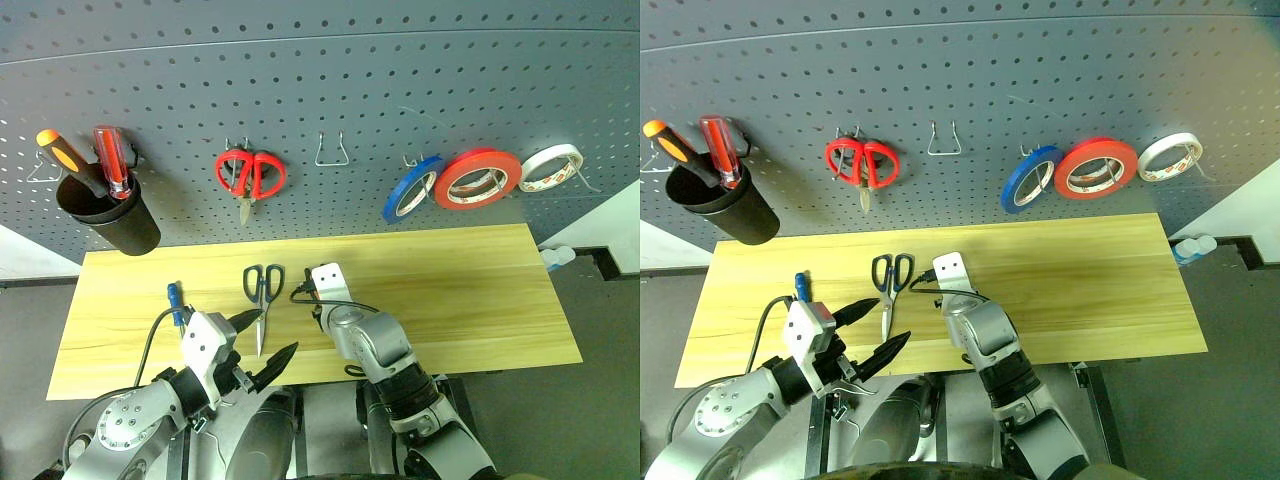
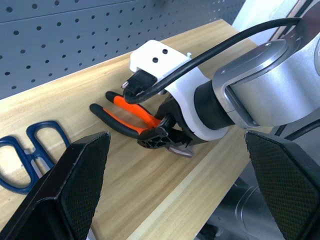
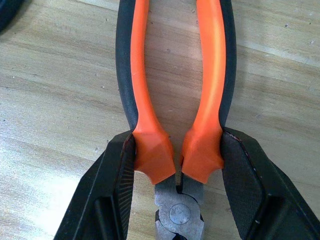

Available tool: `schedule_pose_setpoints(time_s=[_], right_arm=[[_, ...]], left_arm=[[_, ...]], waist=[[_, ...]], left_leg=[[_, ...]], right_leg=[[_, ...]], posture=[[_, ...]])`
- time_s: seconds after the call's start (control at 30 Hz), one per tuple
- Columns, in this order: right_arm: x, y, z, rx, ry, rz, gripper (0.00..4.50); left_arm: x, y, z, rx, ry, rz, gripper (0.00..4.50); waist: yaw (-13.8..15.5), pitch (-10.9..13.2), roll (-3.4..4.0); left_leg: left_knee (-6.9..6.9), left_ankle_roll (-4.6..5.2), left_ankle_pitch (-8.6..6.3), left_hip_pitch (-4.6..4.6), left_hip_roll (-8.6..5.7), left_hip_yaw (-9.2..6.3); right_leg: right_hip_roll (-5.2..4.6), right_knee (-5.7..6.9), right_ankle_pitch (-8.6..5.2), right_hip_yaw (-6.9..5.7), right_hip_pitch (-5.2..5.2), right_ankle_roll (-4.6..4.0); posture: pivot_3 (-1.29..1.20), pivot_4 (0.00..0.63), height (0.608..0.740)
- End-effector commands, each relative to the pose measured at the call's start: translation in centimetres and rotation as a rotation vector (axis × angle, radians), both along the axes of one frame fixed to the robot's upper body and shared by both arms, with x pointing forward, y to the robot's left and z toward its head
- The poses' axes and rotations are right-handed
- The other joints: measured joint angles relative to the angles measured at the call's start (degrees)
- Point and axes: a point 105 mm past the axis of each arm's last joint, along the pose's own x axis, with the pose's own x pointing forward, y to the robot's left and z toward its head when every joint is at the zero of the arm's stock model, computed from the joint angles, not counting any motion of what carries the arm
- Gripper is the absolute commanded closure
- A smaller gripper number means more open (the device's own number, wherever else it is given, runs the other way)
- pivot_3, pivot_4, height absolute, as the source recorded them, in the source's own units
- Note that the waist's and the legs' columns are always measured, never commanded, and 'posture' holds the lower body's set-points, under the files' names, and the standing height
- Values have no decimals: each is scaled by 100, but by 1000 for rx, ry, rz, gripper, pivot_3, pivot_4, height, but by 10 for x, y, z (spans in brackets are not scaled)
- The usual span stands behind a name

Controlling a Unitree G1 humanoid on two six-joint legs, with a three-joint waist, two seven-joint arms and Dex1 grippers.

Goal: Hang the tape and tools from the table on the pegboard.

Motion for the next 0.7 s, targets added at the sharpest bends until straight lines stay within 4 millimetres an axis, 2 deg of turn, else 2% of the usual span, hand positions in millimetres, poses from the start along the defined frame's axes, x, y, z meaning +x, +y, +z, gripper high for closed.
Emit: schedule_pose_setpoints(time_s=[0.03, 0.17, 0.33, 0.7], right_arm=[[-22, 34, -3, 125, 54, 25, 2387], [-22, 34, -1, 128, 41, 38, 2387], [-19, 37, 12, 201, -14, 81, 2387], [-29, 28, 36, 295, -94, 140, 2387]], left_arm=[[-3, -4, 7, -10, -22, -13, 0], [-2, -4, 6, -11, -21, -14, 0], [1, -4, 4, -9, -20, -20, 0], [8, -8, 2, -12, -28, -44, 0]], waist=[[0, 0, 0], [-2, 1, 0], [-5, 14, 3], [-20, 22, 3]], left_leg=[[0, 0, 0, 0, 0, 0], [0, 0, 0, 0, 0, 0], [0, 0, 0, -1, 0, 0], [0, -18, 10, -11, 0, 2]], right_leg=[[0, 0, 0, 0, 0, 0], [0, 0, 0, 0, 0, 0], [0, -1, 0, 0, 0, 0], [-2, -7, 1, -1, -8, 1]], posture=[[100, 345, 720], [97, 343, 720], [88, 341, 720], [71, 327, 720]])
